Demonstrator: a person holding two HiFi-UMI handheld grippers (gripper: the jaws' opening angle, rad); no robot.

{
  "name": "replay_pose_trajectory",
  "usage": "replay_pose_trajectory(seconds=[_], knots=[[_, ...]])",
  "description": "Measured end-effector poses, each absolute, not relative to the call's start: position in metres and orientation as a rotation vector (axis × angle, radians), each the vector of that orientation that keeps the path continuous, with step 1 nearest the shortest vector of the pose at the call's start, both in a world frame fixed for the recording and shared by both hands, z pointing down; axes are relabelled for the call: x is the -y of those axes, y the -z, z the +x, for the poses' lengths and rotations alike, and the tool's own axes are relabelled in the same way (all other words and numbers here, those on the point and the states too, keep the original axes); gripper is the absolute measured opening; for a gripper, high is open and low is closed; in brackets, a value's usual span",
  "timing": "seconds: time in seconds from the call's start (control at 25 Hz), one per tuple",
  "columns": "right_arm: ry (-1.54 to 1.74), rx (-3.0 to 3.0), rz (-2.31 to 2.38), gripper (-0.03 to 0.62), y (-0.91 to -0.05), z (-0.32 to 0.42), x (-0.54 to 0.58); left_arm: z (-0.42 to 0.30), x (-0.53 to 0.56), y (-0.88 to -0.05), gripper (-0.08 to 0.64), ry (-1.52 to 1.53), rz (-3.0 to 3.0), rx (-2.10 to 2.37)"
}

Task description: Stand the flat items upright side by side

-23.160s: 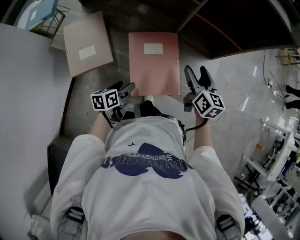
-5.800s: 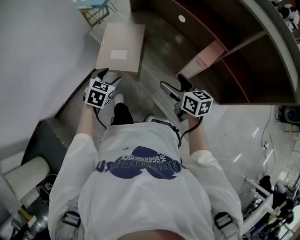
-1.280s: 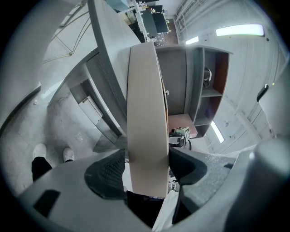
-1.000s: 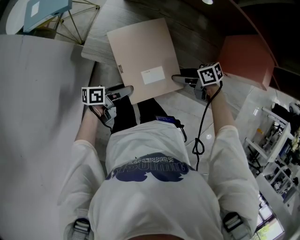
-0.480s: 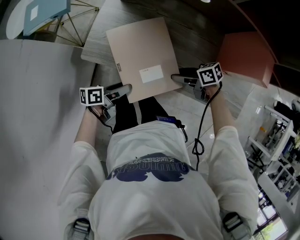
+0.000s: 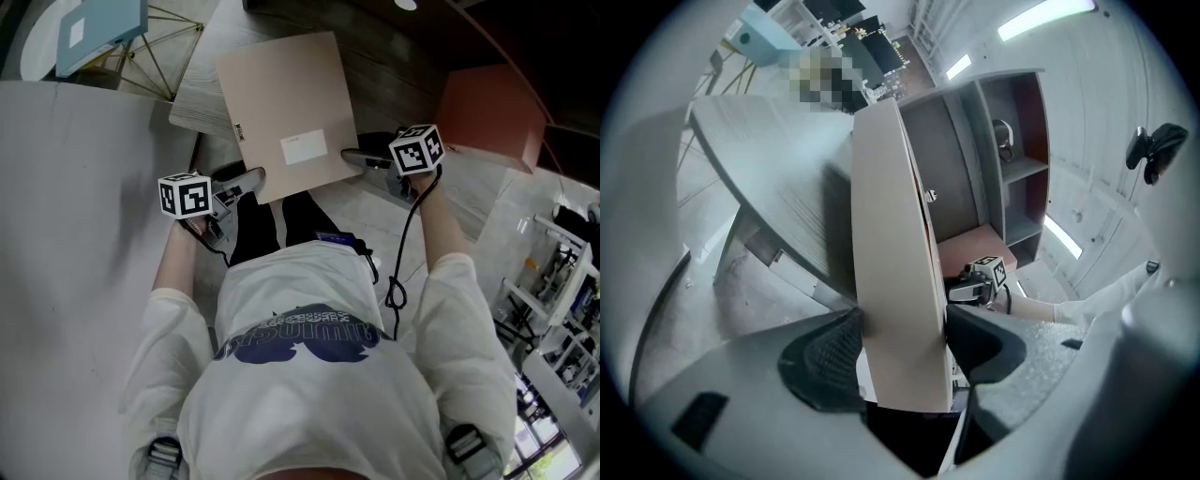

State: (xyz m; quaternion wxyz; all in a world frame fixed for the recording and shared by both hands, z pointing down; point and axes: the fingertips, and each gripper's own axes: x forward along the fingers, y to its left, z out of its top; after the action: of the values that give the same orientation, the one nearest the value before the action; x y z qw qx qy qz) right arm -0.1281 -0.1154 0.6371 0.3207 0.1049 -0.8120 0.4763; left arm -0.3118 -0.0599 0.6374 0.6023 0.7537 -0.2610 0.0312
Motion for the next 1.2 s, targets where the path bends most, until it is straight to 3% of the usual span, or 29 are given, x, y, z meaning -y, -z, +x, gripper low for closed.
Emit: replay_pose_trajectory(seconds=[0.72,0.8,1.2], knots=[[-0.887,2.188,0.499,0.227,-0.606,-0.136,0.131,-0.317,0.086,-0.579,0.296,-0.139,2.044,0.820],[-0.955,2.218,0.515,0.346,-0.601,-0.143,0.129,-0.316,0.087,-0.575,0.299,-0.139,2.066,0.834],[-1.065,2.286,0.816,0.391,-0.591,-0.150,0.136,-0.309,0.084,-0.571,0.307,-0.241,2.208,0.887]])
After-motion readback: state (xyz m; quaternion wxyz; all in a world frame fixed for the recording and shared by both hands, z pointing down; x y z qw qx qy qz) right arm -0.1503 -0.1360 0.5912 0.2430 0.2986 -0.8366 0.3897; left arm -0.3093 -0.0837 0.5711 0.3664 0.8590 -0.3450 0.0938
